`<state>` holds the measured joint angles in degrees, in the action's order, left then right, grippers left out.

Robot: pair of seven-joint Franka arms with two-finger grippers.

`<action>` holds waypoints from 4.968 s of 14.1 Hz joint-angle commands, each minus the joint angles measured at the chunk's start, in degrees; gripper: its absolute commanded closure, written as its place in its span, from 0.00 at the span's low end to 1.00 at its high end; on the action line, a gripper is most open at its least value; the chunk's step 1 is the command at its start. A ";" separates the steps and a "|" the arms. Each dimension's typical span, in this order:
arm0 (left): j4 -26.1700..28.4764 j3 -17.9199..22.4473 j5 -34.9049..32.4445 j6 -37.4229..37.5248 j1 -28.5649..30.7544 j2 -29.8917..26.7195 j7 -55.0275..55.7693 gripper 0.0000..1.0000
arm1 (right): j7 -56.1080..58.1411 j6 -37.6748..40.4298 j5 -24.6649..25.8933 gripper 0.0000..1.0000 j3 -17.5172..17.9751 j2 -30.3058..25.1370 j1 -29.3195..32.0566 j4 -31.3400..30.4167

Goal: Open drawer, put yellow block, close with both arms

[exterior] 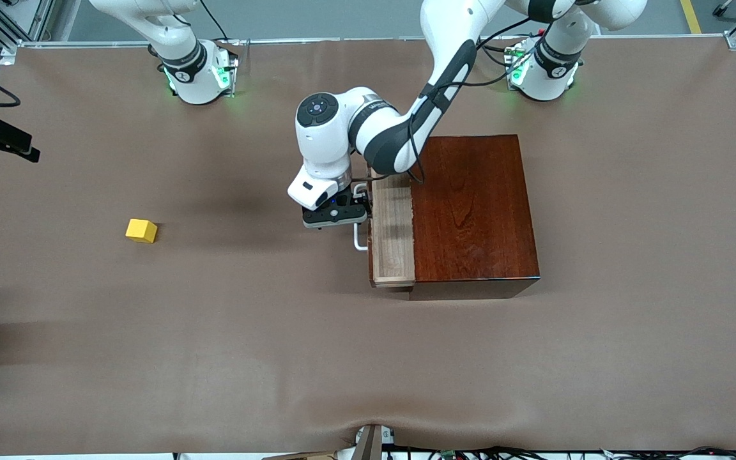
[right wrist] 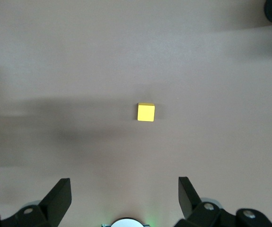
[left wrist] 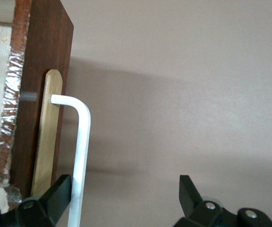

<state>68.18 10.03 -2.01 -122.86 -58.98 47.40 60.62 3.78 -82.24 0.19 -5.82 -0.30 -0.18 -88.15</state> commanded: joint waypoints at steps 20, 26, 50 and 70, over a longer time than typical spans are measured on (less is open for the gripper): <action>-1.29 0.42 2.28 -4.41 0.01 -1.43 4.34 0.00 | -0.53 0.68 0.42 0.00 0.54 0.91 2.20 1.06; -1.29 0.16 -0.98 4.81 0.27 -3.71 1.61 0.00 | -0.61 0.77 0.25 0.00 0.54 0.91 2.55 0.88; 14.43 0.51 4.21 31.10 39.64 -41.24 -49.28 0.00 | -0.26 -12.92 -0.19 0.00 0.72 17.42 4.48 -0.95; 20.42 0.95 -0.28 31.28 42.02 -47.84 -55.79 0.00 | 0.26 -50.12 -0.28 0.00 0.81 21.65 6.15 -32.51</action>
<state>90.45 11.18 -1.23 -92.10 -18.17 -0.94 5.76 3.82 -130.07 0.12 -5.78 20.61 4.41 -118.90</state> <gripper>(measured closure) 0.000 0.000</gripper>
